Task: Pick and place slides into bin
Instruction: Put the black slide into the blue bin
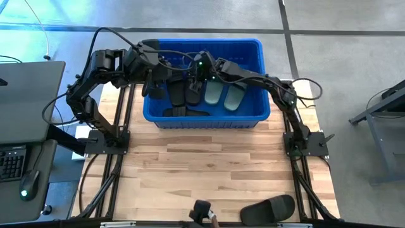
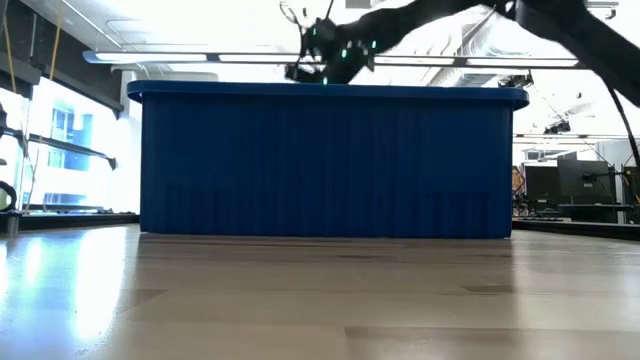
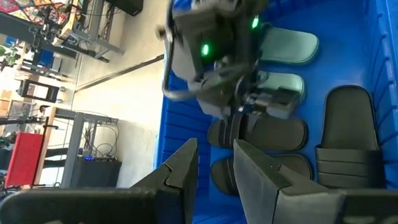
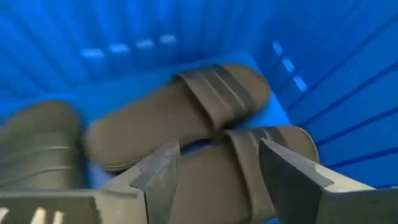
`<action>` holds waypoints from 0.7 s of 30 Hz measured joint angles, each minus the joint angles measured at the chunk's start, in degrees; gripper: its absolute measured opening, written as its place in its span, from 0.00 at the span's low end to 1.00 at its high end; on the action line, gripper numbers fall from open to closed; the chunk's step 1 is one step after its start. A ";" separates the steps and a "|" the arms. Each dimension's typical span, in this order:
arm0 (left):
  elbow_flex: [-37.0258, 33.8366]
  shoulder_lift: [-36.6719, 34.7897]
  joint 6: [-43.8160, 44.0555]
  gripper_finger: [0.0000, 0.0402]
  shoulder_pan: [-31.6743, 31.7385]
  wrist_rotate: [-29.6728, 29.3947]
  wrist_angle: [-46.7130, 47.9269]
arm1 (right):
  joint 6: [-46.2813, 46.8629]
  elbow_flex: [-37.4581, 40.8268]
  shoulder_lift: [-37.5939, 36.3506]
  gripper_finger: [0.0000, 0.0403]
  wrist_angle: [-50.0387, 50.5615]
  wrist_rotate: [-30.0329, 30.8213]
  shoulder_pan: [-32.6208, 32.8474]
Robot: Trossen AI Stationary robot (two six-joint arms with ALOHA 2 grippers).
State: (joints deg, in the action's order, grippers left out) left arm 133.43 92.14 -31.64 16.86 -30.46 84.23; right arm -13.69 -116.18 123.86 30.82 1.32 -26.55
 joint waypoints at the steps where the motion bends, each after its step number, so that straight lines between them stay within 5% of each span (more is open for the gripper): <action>1: 0.00 0.00 0.00 0.22 0.00 0.00 0.04 | 0.34 0.00 -1.21 0.50 1.03 -0.06 0.56; 5: 0.00 0.00 0.61 0.22 0.00 2.86 0.82 | 2.67 -0.01 -7.75 0.47 8.36 -0.06 3.29; 13: -0.76 0.60 -1.15 0.22 -1.71 24.72 4.63 | 20.19 -0.04 -19.79 0.41 32.55 -1.17 12.00; 21: -15.91 0.83 -5.10 0.22 -11.58 27.26 -4.98 | 39.08 -0.02 -25.43 0.33 50.51 17.58 29.43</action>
State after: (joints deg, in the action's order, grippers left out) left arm 117.52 92.96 -36.74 5.28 -3.20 79.24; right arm 25.39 -116.20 98.42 81.33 18.89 2.88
